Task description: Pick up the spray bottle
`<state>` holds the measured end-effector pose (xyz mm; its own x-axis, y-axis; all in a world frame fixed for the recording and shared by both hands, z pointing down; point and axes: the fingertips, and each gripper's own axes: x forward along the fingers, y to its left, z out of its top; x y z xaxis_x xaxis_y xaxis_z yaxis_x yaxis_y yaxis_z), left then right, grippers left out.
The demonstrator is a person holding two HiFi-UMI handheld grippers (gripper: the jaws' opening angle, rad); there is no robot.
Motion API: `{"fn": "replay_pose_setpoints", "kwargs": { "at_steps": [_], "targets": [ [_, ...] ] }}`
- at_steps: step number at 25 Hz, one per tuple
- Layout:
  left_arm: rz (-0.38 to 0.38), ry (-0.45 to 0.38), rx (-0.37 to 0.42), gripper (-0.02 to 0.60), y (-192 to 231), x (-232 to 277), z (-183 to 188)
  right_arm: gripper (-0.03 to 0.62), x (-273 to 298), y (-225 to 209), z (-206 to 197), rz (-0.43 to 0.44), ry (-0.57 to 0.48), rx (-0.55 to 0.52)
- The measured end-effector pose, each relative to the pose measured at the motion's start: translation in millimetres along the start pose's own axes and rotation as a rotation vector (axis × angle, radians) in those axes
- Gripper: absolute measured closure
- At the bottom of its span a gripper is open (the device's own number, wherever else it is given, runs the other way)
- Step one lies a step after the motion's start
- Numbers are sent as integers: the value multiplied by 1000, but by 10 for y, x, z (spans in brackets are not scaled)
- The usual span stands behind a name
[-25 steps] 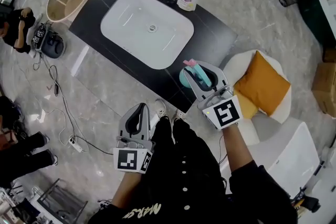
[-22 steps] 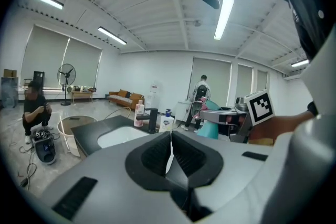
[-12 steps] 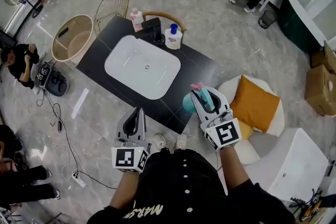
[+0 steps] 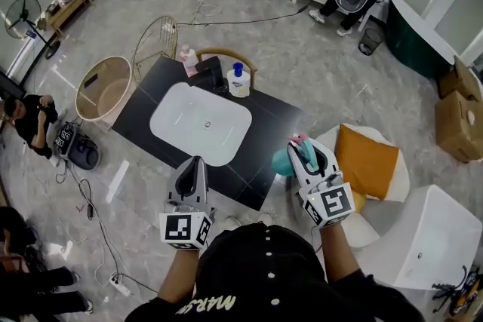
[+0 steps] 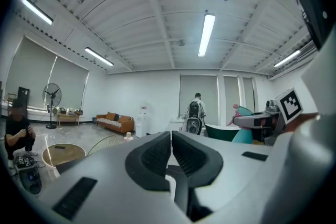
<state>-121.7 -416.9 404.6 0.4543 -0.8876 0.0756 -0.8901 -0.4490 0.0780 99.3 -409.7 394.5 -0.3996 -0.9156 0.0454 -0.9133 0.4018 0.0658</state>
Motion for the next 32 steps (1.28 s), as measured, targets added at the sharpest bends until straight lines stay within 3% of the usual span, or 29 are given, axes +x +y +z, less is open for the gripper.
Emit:
{"fn": "replay_pose_setpoints", "kwargs": {
  "at_steps": [9,32],
  "targets": [
    [-18,-8,5,565,-58,75,57,500,12,-72,10,-20,1,11],
    [11,-16,0,565,-59,-56,33,500,98,171,106,56,-34,-39]
  ]
}}
